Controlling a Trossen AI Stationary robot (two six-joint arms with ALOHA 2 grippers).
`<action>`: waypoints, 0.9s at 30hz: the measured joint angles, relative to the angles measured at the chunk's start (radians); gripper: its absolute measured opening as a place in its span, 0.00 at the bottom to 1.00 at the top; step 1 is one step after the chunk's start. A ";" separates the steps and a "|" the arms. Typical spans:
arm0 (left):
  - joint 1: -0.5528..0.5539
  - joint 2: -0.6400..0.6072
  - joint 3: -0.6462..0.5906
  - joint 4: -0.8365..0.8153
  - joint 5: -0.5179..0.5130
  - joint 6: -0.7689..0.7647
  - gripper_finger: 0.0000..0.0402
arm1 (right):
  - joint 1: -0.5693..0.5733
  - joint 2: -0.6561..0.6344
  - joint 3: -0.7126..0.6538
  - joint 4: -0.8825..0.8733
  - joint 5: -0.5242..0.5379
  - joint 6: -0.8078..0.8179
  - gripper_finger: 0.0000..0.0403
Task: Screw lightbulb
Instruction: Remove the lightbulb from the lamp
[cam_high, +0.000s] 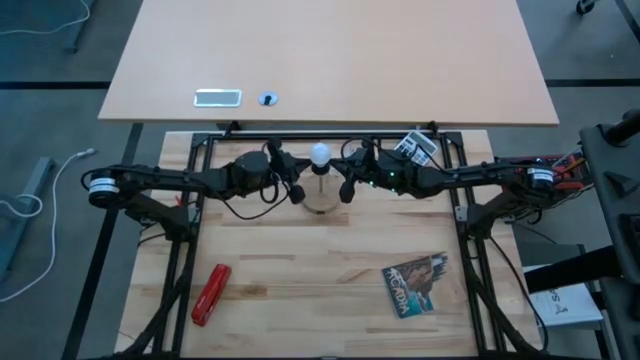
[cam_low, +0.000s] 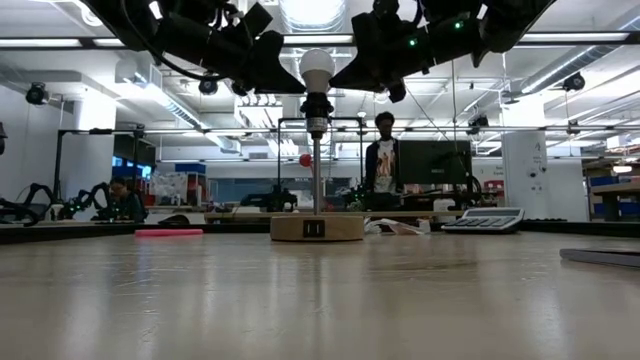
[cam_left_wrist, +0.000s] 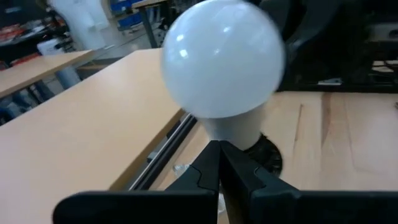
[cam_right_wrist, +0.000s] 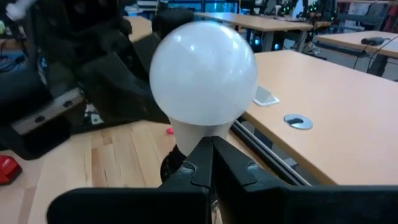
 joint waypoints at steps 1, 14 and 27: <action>0.000 0.000 0.000 0.003 0.005 0.009 0.00 | -0.001 0.001 0.000 -0.002 0.000 0.000 0.00; 0.003 0.019 0.000 0.013 0.030 0.044 0.00 | -0.011 0.051 0.004 0.031 0.012 -0.001 0.00; 0.001 0.077 0.001 0.077 0.039 0.001 0.00 | -0.013 0.066 0.015 0.021 0.057 -0.011 0.00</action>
